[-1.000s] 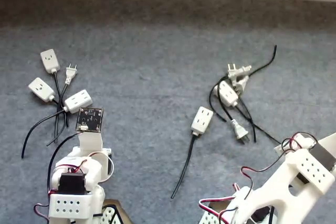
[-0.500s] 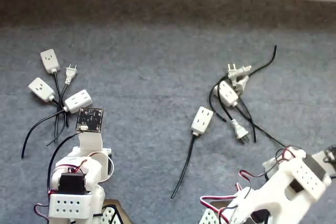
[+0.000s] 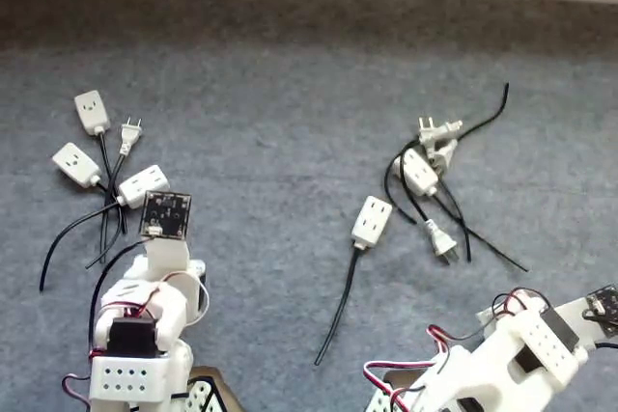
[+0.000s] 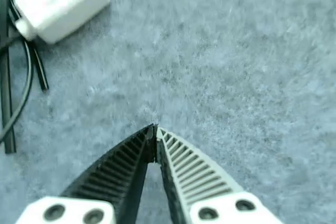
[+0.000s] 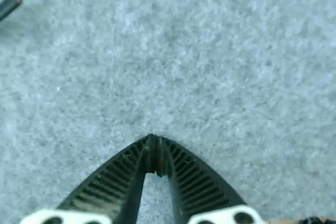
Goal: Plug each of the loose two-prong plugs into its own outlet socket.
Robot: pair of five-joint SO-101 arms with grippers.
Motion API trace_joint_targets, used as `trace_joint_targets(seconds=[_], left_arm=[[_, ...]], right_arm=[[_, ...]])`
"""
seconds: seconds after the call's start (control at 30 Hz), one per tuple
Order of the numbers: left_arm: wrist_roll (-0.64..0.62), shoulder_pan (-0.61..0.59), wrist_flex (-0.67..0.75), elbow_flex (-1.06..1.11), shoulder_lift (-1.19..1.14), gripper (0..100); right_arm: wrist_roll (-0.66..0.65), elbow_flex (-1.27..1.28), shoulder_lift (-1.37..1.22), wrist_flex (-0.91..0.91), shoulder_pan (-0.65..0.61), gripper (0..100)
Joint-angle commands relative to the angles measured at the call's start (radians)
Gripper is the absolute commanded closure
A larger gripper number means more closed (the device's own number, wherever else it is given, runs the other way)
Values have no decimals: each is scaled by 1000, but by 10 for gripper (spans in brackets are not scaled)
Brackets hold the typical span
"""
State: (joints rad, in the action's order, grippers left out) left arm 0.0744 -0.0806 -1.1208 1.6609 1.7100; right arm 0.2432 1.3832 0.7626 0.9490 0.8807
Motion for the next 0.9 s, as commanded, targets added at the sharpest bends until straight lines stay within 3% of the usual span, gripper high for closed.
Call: trace_joint_targets(seconds=[0.0, 0.2, 0.4, 0.5, 0.77, 0.87], left_arm=[[163, 8, 118, -111, -5, 992], [107, -131, 115, -460, -76, 992], [144, -257, 94, -905, -584, 883], [235, -285, -40, -1221, -924, 834], [448, -328, -563, -2152, -1709, 832], [480, -332, -647, -2400, -1959, 832]], right_arm=[[3, 13, 1, -28, -35, 992], [3, 13, -5, -30, -41, 992], [3, 13, -5, -30, -41, 992], [3, 13, -5, -30, -41, 992], [3, 13, -5, -30, -41, 992], [3, 13, -5, -30, -41, 992]])
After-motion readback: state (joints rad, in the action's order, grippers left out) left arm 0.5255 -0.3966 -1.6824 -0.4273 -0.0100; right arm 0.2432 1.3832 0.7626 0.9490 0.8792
